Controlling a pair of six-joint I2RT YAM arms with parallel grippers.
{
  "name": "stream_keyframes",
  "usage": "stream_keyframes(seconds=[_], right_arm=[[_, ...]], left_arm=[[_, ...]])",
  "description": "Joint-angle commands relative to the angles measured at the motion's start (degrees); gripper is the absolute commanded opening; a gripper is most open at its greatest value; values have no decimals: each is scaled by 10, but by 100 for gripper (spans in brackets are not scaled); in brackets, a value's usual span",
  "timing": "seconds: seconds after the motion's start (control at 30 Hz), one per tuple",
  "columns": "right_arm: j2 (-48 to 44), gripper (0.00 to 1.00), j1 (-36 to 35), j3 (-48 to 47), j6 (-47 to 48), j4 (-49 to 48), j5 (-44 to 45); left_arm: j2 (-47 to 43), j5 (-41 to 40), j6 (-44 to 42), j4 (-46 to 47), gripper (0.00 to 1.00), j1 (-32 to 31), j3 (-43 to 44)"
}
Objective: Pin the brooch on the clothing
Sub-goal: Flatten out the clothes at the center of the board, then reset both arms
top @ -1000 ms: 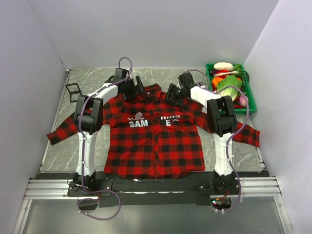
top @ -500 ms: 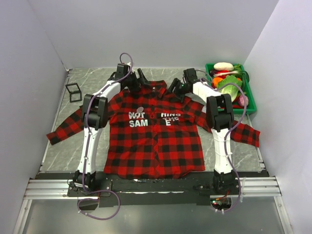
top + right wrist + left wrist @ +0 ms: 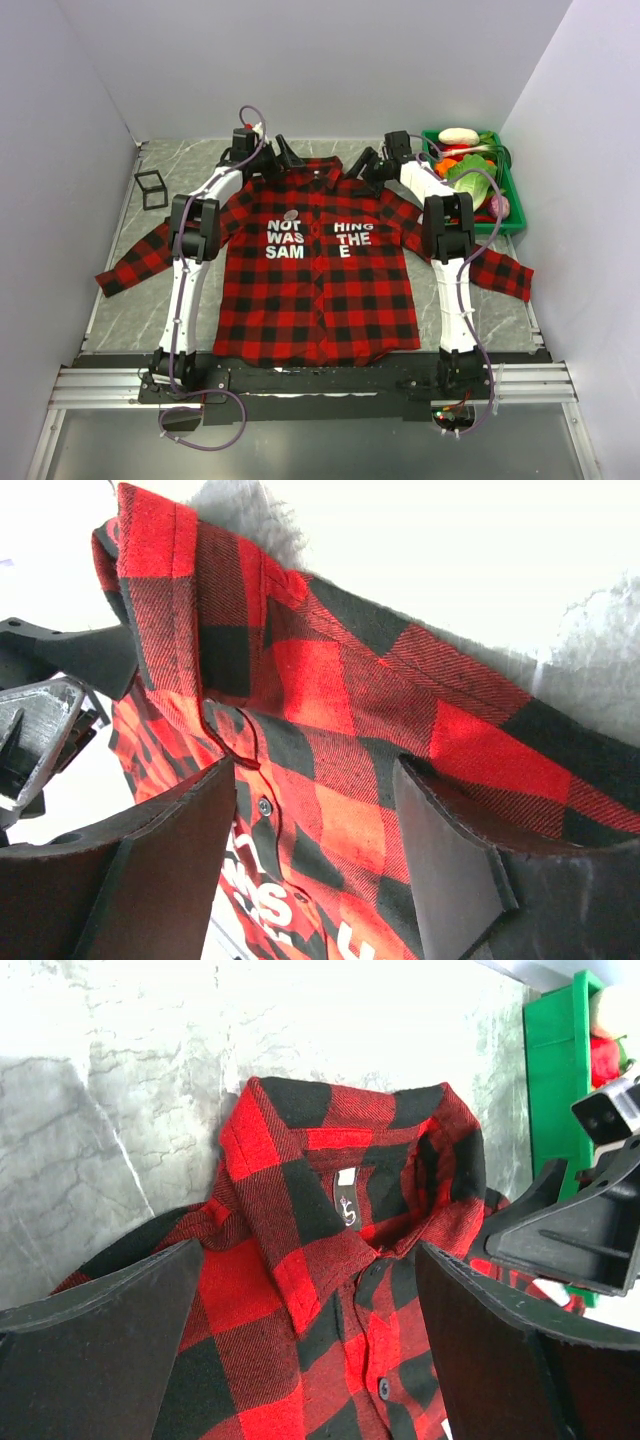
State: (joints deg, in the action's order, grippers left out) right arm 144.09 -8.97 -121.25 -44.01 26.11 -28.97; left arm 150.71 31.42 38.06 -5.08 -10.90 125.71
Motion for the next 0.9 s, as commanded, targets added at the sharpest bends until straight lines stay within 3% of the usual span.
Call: stream_keyframes(seconds=[0.0,0.17,0.33,0.53,0.73,0.87], right_arm=[[1,72,4,-10,30,-21,27],[-126,72,4,86,89,-113,33],[-263,72,6,210,179,-144,130],[-435,73,29,358,241,-163,205],[-612,74,61,527,267,-189,244],[-722,75,69,616,281,-192,273]], left_arm=[[20,-35,-52,-17,97,4,-9],[-96,-92,-90,47,96,0,-111],[-277,-167,-117,102,96,-2,-245],[-450,-217,-114,93,96,9,-371],[-613,-198,-84,110,96,45,-525],[-700,-218,-106,53,97,51,-564]])
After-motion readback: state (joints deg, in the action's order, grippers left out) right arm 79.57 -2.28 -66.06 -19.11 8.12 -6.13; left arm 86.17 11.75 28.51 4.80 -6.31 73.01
